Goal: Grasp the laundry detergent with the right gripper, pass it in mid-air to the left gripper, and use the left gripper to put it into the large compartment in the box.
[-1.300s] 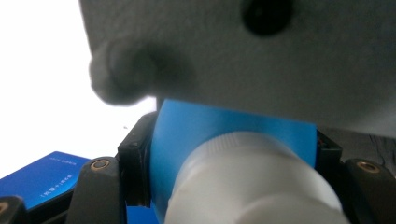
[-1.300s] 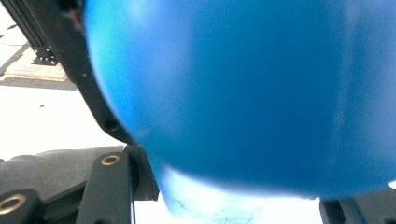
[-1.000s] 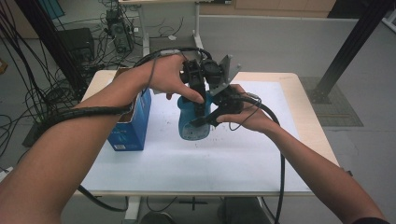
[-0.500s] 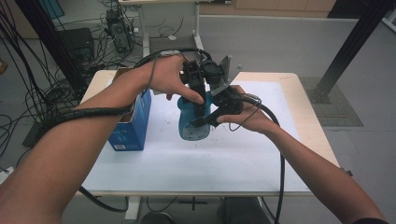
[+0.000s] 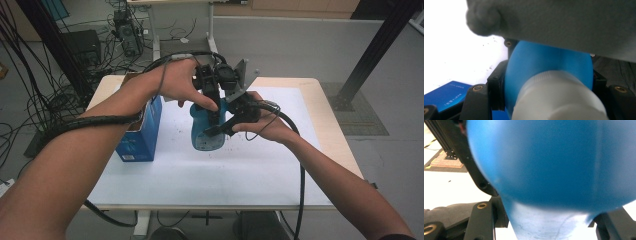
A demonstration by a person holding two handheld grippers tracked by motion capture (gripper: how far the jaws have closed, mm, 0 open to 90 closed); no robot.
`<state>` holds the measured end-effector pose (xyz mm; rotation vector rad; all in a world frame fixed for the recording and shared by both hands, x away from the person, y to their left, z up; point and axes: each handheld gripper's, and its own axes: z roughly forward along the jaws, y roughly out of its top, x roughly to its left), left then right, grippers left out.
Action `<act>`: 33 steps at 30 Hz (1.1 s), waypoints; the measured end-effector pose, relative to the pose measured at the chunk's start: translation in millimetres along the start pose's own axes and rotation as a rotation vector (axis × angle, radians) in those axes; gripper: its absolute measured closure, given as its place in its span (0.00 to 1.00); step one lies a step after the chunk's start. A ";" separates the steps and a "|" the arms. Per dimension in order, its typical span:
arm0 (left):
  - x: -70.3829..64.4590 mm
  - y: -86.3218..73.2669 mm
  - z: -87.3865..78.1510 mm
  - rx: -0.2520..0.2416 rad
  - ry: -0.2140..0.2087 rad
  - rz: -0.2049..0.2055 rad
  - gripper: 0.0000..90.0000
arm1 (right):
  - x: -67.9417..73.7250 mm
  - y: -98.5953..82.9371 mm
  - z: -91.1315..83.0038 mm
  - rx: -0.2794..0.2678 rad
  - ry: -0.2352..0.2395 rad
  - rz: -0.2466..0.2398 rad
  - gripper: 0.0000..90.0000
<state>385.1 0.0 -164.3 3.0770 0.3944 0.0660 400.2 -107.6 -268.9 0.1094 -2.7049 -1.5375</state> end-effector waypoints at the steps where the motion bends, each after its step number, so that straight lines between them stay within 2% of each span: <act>1: -0.1 -0.1 0.1 -0.002 0.000 -0.002 0.41 | 0.0 0.0 0.0 -0.001 0.001 0.001 0.46; 2: -0.7 -0.1 0.4 -0.006 -0.001 -0.011 0.41 | 0.5 0.1 -0.2 0.001 0.001 0.006 0.46; 9: 0.8 0.1 -0.8 0.006 0.001 -0.002 0.41 | 0.2 0.2 0.2 -0.005 0.001 0.011 0.45; 10: 0.2 0.1 -0.4 -0.002 0.002 -0.014 0.41 | 0.2 0.2 0.2 -0.006 0.002 0.019 0.44; 12: 3.2 0.4 -2.7 0.028 0.004 0.020 0.41 | -0.3 -0.5 0.3 -0.007 0.006 0.028 0.40; 13: 2.9 -0.5 -1.7 0.010 0.004 0.000 0.41 | -0.9 -1.0 0.7 -0.012 0.010 0.030 0.37; 14: 4.9 -0.5 -3.1 0.027 0.005 0.017 0.41 | -0.7 -1.7 0.1 -0.006 0.011 0.043 0.35; 15: 4.0 -1.1 -2.1 0.012 0.008 -0.004 0.41 | -1.6 -2.4 -0.4 0.000 0.004 0.042 0.31; 16: 5.4 -1.4 -3.0 0.022 0.010 0.009 0.41 | -1.5 -3.2 -1.7 0.005 0.001 0.065 0.28; 17: 4.7 -2.0 -2.3 0.009 0.009 -0.010 0.41 | -2.9 -4.5 -2.9 0.003 -0.005 0.066 0.24; 19: 5.4 -3.3 -2.6 0.003 0.007 -0.021 0.41 | -4.0 -7.2 -6.7 0.017 -0.027 0.107 0.15; 21: 6.7 -4.3 -3.2 0.005 0.011 -0.029 0.41 | -4.7 -9.5 -10.5 0.025 -0.055 0.111 0.13; 23: 7.4 -3.6 -3.8 0.022 0.025 -0.032 0.41 | -4.9 -10.8 -14.1 0.027 -0.064 0.121 0.12; 27: 10.7 -4.2 -7.2 0.032 0.045 -0.054 0.41 | -5.0 -13.7 -18.8 0.075 -0.084 0.135 0.09; 29: 13.1 -6.2 -9.7 0.030 0.046 -0.071 0.41 | -4.9 -17.0 -21.6 0.106 -0.096 0.153 0.09; 33: 18.7 -10.0 -15.0 0.023 0.057 -0.111 0.41 | -3.1 -22.1 -29.4 0.115 -0.115 0.179 0.09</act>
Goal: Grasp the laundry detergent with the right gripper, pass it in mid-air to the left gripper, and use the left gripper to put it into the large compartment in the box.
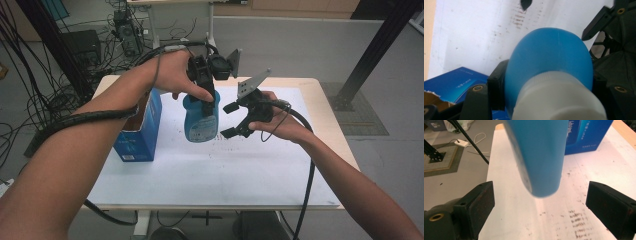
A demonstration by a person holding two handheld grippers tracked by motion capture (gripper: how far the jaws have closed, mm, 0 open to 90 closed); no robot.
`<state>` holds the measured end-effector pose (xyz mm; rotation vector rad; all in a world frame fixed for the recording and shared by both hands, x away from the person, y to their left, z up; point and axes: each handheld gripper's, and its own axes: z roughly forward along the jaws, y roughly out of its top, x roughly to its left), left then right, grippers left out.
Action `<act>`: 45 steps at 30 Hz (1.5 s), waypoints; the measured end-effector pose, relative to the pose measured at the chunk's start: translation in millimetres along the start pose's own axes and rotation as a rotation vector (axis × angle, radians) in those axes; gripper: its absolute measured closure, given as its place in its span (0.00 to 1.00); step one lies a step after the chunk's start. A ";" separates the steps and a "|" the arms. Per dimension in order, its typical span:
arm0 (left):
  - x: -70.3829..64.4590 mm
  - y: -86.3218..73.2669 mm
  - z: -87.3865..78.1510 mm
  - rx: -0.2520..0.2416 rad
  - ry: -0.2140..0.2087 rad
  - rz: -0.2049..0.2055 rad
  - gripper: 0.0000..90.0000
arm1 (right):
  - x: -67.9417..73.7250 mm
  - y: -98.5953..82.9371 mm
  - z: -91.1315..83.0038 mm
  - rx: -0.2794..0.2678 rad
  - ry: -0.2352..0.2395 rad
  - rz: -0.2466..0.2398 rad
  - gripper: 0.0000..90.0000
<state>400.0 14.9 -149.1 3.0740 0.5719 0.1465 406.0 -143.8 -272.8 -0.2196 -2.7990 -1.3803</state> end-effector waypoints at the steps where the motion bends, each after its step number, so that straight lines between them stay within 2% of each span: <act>1: 1.0 -0.5 -1.0 -0.005 0.002 -0.013 0.41 | 0.2 -0.9 -2.5 0.000 -0.007 0.006 0.09; 5: 6.9 -5.0 -9.2 -0.016 0.012 -0.055 0.41 | 0.4 -4.6 -10.3 0.028 -0.030 0.012 0.04; 8: 9.9 -8.8 -15.8 -0.030 0.018 -0.078 0.41 | 0.1 -8.9 -18.1 0.050 -0.013 0.019 0.04; 13: 16.1 -16.8 -30.6 -0.046 0.028 -0.149 0.41 | -2.0 -16.0 -35.6 0.071 -0.060 0.055 0.04; 17: 17.6 -24.5 -42.0 -0.051 0.056 -0.196 0.41 | -2.7 -23.7 -49.7 0.095 -0.101 0.088 0.04; 19: 20.1 -28.5 -47.6 -0.050 0.058 -0.229 0.41 | -2.7 -28.6 -56.5 0.112 -0.124 0.111 0.04; 23: 25.6 -37.1 -61.1 -0.053 0.064 -0.295 0.41 | -1.6 -36.0 -66.9 0.126 -0.155 0.120 0.04; 31: 40.6 -56.4 -92.3 -0.078 0.099 -0.468 0.41 | 0.8 -50.3 -85.0 0.142 -0.191 0.160 0.04; 32: 42.4 -59.5 -96.6 -0.083 0.097 -0.498 0.41 | 1.2 -51.5 -86.7 0.145 -0.193 0.162 0.04; 36: 49.8 -69.8 -108.7 -0.083 0.066 -0.572 0.41 | 2.8 -56.5 -92.2 0.147 -0.200 0.171 0.04; 40: 56.2 -76.6 -114.8 -0.081 0.061 -0.647 0.41 | 4.0 -62.0 -95.1 0.154 -0.212 0.175 0.04; 44: 62.2 -83.7 -117.0 -0.084 0.058 -0.698 0.41 | 5.5 -64.5 -97.1 0.156 -0.219 0.173 0.04; 45: 64.8 -86.6 -117.2 -0.095 0.053 -0.724 0.41 | 6.2 -64.8 -97.8 0.159 -0.222 0.171 0.04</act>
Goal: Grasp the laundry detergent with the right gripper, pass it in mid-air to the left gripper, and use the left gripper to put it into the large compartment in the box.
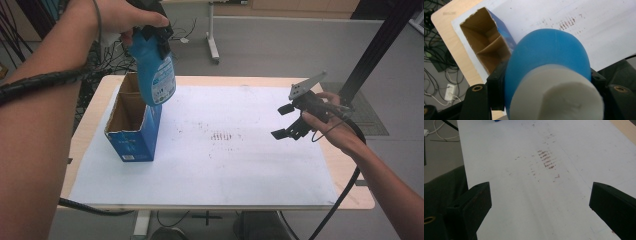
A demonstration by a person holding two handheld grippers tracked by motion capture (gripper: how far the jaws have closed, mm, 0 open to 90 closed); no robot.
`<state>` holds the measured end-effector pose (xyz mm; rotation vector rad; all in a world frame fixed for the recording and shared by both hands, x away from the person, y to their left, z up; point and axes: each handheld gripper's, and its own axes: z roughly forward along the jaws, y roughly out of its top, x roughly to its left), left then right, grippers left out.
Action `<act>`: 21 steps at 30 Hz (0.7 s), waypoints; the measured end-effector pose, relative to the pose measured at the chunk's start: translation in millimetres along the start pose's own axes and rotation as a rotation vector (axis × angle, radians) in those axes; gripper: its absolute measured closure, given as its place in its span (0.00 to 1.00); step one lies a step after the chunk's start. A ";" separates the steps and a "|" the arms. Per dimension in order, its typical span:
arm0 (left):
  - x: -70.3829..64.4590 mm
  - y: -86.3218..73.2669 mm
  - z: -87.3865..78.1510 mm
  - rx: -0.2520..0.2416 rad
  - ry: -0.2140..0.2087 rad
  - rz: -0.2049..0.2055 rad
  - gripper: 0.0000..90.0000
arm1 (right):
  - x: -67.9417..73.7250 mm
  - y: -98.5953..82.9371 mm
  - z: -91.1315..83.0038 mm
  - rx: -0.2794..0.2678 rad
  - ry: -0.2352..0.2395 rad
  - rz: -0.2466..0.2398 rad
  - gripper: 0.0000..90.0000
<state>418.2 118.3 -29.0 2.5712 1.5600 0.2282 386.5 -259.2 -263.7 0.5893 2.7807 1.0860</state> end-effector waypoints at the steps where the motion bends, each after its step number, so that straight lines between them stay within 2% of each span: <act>1: 2.3 -0.2 -0.3 -0.002 -0.005 -0.013 0.41 | 0.2 -0.6 -0.9 0.005 -0.003 -0.002 0.04; 5: 15.0 0.2 -2.1 -0.017 -0.013 -0.092 0.41 | -1.2 -3.2 -2.9 0.012 -0.010 -0.004 0.05; 8: 22.5 -0.1 -4.5 -0.028 0.002 -0.128 0.41 | -2.7 -5.4 -4.6 0.020 -0.011 0.004 0.05; 13: 37.4 -1.3 -8.8 -0.044 0.013 -0.228 0.41 | -6.1 -9.2 -7.0 0.020 -0.018 0.010 0.05; 21: 54.4 -3.9 -13.6 -0.058 0.043 -0.333 0.41 | -8.5 -12.5 -9.5 0.036 -0.024 0.011 0.05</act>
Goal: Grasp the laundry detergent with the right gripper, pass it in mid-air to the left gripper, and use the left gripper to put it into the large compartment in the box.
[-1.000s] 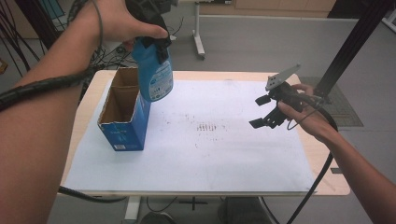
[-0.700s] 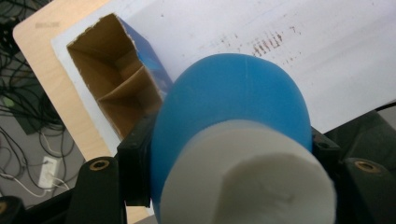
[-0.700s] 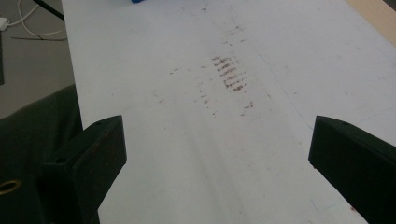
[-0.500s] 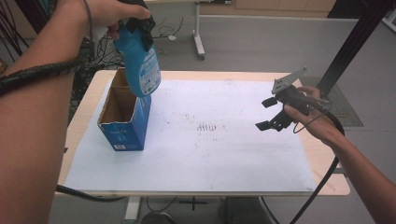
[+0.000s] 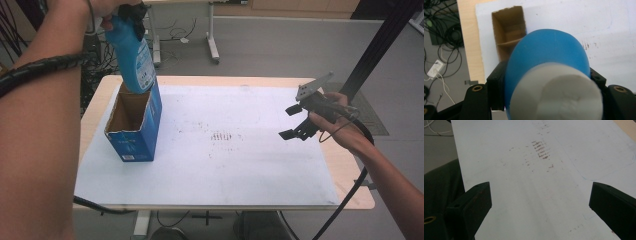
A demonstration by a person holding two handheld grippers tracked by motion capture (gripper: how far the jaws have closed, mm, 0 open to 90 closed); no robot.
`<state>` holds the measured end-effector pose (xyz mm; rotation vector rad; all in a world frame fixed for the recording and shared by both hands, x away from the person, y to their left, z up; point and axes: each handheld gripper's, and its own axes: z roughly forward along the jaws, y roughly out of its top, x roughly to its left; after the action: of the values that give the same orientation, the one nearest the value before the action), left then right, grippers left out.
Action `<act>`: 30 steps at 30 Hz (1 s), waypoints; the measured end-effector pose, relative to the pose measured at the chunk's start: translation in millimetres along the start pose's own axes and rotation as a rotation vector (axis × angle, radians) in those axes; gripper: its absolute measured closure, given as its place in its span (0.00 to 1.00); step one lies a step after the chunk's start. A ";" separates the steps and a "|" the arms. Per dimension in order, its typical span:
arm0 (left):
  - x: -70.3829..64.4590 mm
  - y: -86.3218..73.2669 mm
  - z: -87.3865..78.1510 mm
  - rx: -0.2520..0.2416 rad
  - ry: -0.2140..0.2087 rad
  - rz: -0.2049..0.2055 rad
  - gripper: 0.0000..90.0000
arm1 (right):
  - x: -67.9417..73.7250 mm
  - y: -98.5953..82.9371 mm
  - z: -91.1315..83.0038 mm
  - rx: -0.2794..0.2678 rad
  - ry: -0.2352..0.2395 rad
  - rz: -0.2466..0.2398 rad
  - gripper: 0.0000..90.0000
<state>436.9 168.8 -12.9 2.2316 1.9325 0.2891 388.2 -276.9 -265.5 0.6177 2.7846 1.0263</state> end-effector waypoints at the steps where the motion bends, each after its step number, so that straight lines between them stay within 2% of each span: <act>1: 2.4 0.3 -0.6 -0.001 0.000 -0.016 0.41 | -0.5 -0.3 -0.3 -0.002 -0.001 -0.002 0.05; 7: 16.1 0.4 0.0 -0.008 0.013 -0.096 0.41 | -1.5 -0.1 -1.9 0.006 -0.012 -0.011 0.05; 17: 35.9 -3.8 7.6 -0.020 0.028 -0.189 0.41 | -2.0 -1.7 0.6 0.025 -0.020 -0.015 0.05; 24: 48.3 -8.8 13.3 -0.016 0.055 -0.226 0.41 | -2.7 -1.3 1.5 0.021 -0.013 -0.014 0.05; 30: 56.7 -14.0 24.1 -0.014 0.054 -0.250 0.41 | -2.0 0.2 3.9 0.027 -0.005 -0.018 0.05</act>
<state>437.7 226.8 -38.0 1.9639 2.2010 0.3282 391.0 -275.3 -268.4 0.5961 2.7987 0.9844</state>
